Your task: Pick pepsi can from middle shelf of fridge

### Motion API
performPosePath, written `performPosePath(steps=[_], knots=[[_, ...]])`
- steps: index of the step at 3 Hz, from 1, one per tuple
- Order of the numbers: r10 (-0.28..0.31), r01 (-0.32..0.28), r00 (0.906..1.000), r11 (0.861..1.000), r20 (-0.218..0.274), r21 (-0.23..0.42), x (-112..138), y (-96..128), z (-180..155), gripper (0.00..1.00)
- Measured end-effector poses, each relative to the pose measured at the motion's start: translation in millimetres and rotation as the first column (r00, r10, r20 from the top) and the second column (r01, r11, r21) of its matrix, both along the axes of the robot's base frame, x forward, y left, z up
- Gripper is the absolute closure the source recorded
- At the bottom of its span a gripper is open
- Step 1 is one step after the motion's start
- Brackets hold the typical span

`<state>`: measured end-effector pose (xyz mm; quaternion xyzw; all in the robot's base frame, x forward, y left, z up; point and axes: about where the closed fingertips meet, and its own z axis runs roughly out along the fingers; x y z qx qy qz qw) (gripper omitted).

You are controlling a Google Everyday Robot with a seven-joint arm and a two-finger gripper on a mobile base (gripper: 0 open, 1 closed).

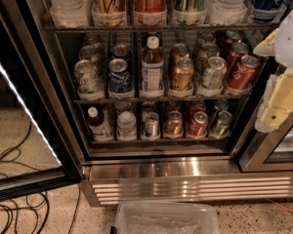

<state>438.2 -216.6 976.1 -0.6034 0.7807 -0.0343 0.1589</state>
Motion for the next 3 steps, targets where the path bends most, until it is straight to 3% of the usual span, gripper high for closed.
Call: performPosePath(steps=[1, 2, 3], knots=[[0.010, -0.011, 0.9999, 1.000, 0.012, 0.009, 1.3, 9.2, -0.2, 0.00], [-0.014, 0.009, 0.9994, 0.992, 0.032, 0.122, 0.4, 43.5, -10.7, 0.00], [-0.046, 0.035, 0.9986, 0.938, 0.026, 0.344, 15.4, 103.6, -29.6, 0.00]])
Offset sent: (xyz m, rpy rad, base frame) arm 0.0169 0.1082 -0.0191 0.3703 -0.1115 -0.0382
